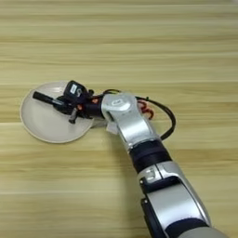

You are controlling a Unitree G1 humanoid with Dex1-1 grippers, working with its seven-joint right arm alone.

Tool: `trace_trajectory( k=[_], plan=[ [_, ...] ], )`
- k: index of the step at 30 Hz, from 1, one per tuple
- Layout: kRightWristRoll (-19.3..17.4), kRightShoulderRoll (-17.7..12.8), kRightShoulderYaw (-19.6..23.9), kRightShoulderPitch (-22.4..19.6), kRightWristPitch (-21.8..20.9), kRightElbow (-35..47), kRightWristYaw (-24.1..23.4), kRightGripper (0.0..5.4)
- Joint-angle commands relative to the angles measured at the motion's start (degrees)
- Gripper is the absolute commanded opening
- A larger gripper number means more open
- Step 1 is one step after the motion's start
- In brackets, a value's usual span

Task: Move the objects on the table

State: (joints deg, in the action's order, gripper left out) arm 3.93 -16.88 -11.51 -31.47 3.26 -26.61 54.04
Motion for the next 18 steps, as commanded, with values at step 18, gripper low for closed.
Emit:
trace_trajectory(
  k=[18],
  plan=[
    [-2.49,-7.01,8.31,-9.92,-2.09,0.10,-4.90,0.96]
  ],
)
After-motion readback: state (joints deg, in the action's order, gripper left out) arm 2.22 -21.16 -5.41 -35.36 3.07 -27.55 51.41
